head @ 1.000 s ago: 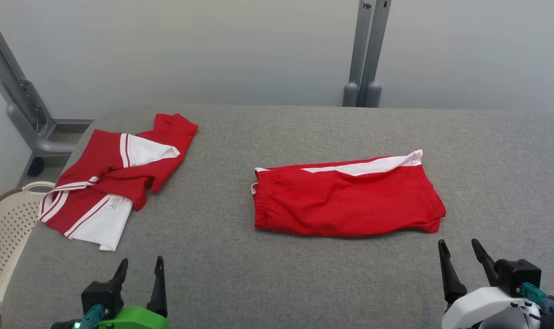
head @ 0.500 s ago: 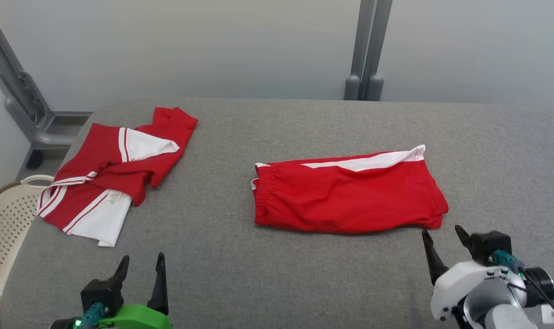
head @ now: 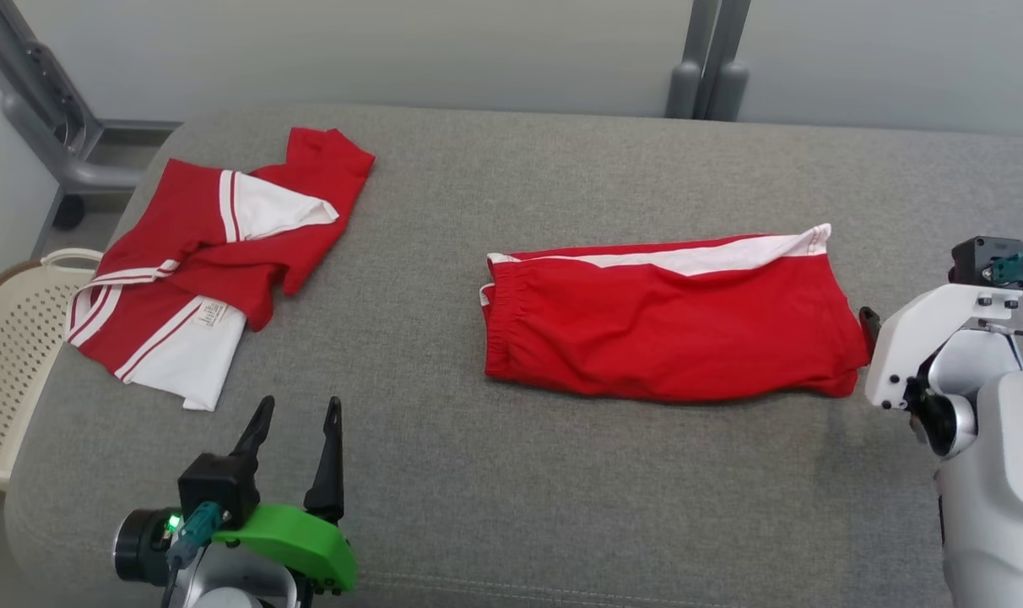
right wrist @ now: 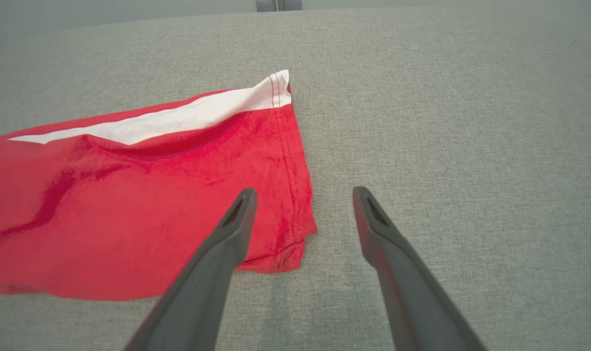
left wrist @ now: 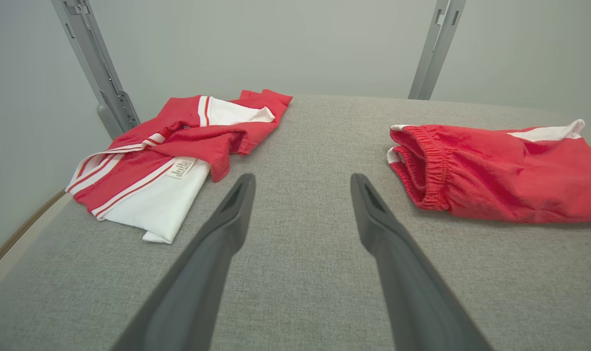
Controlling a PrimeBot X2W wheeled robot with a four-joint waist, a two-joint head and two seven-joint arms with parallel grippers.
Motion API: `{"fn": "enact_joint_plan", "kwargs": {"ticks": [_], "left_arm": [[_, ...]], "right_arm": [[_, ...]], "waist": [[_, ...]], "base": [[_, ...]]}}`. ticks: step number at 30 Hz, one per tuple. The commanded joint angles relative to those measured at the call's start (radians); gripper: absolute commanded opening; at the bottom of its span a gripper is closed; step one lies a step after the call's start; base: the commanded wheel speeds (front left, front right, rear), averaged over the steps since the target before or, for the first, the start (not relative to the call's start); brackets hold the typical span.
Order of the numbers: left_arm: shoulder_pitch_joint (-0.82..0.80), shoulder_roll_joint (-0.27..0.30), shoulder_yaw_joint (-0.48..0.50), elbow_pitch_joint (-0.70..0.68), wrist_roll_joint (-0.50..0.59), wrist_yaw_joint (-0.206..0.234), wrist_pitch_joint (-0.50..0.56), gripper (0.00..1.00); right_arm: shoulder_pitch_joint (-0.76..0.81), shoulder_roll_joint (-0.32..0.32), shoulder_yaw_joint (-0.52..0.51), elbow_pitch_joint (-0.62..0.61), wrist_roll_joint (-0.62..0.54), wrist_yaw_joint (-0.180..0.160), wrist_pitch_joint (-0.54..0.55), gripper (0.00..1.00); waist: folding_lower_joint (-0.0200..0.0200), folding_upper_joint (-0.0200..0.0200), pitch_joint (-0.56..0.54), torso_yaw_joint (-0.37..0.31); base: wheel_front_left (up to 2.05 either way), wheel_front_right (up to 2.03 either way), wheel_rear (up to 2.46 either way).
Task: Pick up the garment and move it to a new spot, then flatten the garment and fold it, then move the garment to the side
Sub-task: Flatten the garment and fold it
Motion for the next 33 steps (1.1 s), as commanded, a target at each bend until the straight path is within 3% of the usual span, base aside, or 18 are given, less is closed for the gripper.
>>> {"fn": "enact_joint_plan", "kwargs": {"ticks": [1, 12, 26, 33], "left_arm": [[-0.029, -0.005, -0.009, -0.004, 0.009, -0.009, -0.002, 1.0], [-0.114, -0.013, -0.05, 0.007, 0.024, -0.031, -0.013, 1.0], [-0.141, -0.012, -0.066, 0.0, 0.011, -0.035, -0.011, 1.0], [-0.132, -0.01, -0.077, -0.001, 0.007, -0.031, -0.002, 1.0]], "right_arm": [[-0.036, -0.014, -0.023, 0.027, -0.006, -0.001, 0.031, 1.0], [-0.215, -0.06, -0.116, 0.16, -0.074, -0.001, 0.165, 1.0], [-0.277, -0.045, -0.179, 0.284, -0.104, 0.0, 0.212, 1.0], [-0.303, -0.026, -0.149, 0.336, -0.062, 0.0, 0.222, 1.0]], "waist": [[0.0, 0.0, 0.073, 0.044], [0.0, 0.0, 0.181, 0.091], [0.0, 0.0, 0.222, 0.113], [0.0, 0.0, 0.221, 0.124]], "base": [[0.0, 0.0, 0.0], [0.0, 0.0, 0.0], [0.0, 0.0, 0.0], [0.0, 0.0, 0.0]]}}
